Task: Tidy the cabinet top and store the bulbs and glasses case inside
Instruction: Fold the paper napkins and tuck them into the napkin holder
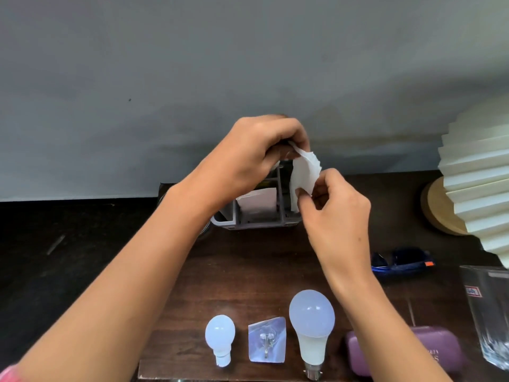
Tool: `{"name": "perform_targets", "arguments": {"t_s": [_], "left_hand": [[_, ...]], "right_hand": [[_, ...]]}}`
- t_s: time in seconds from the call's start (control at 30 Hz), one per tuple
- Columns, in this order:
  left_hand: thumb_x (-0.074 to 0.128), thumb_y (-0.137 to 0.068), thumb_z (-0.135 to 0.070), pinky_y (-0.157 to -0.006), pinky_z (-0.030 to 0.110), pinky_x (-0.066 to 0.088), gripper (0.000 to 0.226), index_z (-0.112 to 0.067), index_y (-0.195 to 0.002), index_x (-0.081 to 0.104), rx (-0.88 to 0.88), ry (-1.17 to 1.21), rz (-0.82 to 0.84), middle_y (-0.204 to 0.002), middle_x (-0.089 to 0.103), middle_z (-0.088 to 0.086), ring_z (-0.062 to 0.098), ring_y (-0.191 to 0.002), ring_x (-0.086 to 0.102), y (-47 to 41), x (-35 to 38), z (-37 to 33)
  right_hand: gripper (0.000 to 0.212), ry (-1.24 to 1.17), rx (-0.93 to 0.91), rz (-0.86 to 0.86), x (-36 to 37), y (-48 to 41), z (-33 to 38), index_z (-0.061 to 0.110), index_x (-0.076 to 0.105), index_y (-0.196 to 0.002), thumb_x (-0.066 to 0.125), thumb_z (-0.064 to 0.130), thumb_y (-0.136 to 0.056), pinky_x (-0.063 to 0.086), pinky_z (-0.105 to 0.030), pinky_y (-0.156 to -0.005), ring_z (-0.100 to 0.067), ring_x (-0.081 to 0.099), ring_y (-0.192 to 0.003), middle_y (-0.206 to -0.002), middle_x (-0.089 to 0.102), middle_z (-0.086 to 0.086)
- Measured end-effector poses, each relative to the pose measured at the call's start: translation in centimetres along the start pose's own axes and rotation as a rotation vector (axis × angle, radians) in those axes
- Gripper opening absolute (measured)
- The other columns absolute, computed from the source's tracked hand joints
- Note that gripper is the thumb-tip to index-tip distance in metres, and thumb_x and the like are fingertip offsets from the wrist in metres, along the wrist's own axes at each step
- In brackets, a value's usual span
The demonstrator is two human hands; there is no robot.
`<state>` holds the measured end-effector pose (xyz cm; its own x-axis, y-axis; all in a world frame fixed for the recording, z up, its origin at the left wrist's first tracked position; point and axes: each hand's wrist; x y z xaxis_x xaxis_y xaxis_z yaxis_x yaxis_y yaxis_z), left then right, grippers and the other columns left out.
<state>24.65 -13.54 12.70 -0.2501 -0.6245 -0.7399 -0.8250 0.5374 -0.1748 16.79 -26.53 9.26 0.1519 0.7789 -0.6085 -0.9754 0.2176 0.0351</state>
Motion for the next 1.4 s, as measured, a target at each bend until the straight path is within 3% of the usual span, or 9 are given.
{"name": "perform_targets", "arguments": {"t_s": [0.2, 0.4, 0.7, 0.97, 1.13, 1.23, 1.4], "left_hand": [[0.051, -0.075, 0.013, -0.071, -0.001, 0.036, 0.022, 0.002, -0.087, 0.065, -0.022, -0.002, 0.015, -0.085, 0.066, 0.012, 0.007, -0.080, 0.054, 1.0, 2.1, 1.8], [0.047, -0.076, 0.007, -0.073, 0.019, 0.044, 0.024, 0.000, -0.089, 0.066, -0.019, -0.036, 0.064, -0.090, 0.067, 0.014, 0.011, -0.083, 0.055, 1.3, 3.2, 2.8], [0.051, -0.078, 0.000, -0.075, 0.032, 0.039, 0.027, -0.005, -0.098, 0.067, 0.029, -0.242, 0.020, -0.099, 0.068, 0.013, 0.027, -0.086, 0.053, 1.1, 4.3, 3.2], [0.057, -0.082, 0.002, -0.096, 0.027, 0.036, 0.038, -0.007, -0.118, 0.058, -0.131, -0.240, -0.198, -0.122, 0.059, 0.011, 0.020, -0.107, 0.043, 3.1, 5.7, 0.5], [0.056, -0.084, 0.001, -0.100, 0.022, 0.033, 0.037, -0.006, -0.120, 0.057, -0.189, -0.157, -0.306, -0.123, 0.057, 0.011, 0.018, -0.111, 0.046, 4.3, 7.5, -3.1], [0.054, -0.085, 0.000, -0.100, 0.018, 0.032, 0.036, -0.007, -0.120, 0.056, -0.201, -0.094, -0.305, -0.121, 0.058, 0.008, 0.016, -0.110, 0.047, 5.3, 8.9, -5.2], [0.050, -0.087, -0.003, -0.090, 0.022, 0.041, 0.028, -0.009, -0.114, 0.057, -0.198, 0.029, -0.229, -0.110, 0.060, 0.004, 0.015, -0.100, 0.052, 6.4, 12.1, -8.5]], "right_hand": [[0.007, 0.060, 0.008, 0.003, 1.3, 0.1, -1.2, 0.011, 0.057, -0.087, 0.061, 0.014, -0.082, 0.045, -0.035, -0.065, -0.020, 0.054, -0.076, -0.087, 0.057, -0.005], [0.012, 0.021, 0.035, 0.021, 1.5, 0.3, -1.5, 0.011, 0.059, -0.095, 0.059, 0.013, -0.083, 0.051, -0.040, -0.070, -0.020, 0.058, -0.078, -0.089, 0.061, -0.005], [0.013, 0.000, 0.066, 0.049, 1.6, 0.5, -1.5, 0.014, 0.058, -0.097, 0.060, 0.015, -0.084, 0.055, -0.034, -0.070, -0.013, 0.059, -0.076, -0.090, 0.061, -0.002], [0.018, 0.027, 0.052, -0.023, 0.7, 1.4, -1.8, 0.017, 0.052, -0.101, 0.057, 0.026, -0.086, 0.052, -0.043, -0.070, -0.020, 0.058, -0.086, -0.097, 0.059, 0.000], [0.015, 0.059, 0.014, -0.092, -0.6, 2.8, -2.0, 0.016, 0.053, -0.104, 0.051, 0.021, -0.089, 0.052, -0.040, -0.072, -0.019, 0.057, -0.095, -0.103, 0.059, 0.001], [0.014, 0.057, 0.015, -0.145, -1.7, 3.9, -2.2, 0.015, 0.054, -0.102, 0.049, 0.018, -0.089, 0.051, -0.037, -0.071, -0.018, 0.056, -0.095, -0.102, 0.060, 0.000], [0.013, 0.099, 0.065, -0.235, -4.4, 6.6, -3.7, 0.016, 0.054, -0.099, 0.048, 0.013, -0.088, 0.049, -0.036, -0.069, -0.019, 0.056, -0.093, -0.100, 0.061, 0.001]]}}
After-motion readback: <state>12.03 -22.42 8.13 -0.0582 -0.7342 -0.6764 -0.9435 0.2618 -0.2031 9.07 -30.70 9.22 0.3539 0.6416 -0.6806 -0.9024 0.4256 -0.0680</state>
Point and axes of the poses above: each hand's wrist, its own y-axis away from the middle knuckle, its own x-axis out of the palm, z = x × y
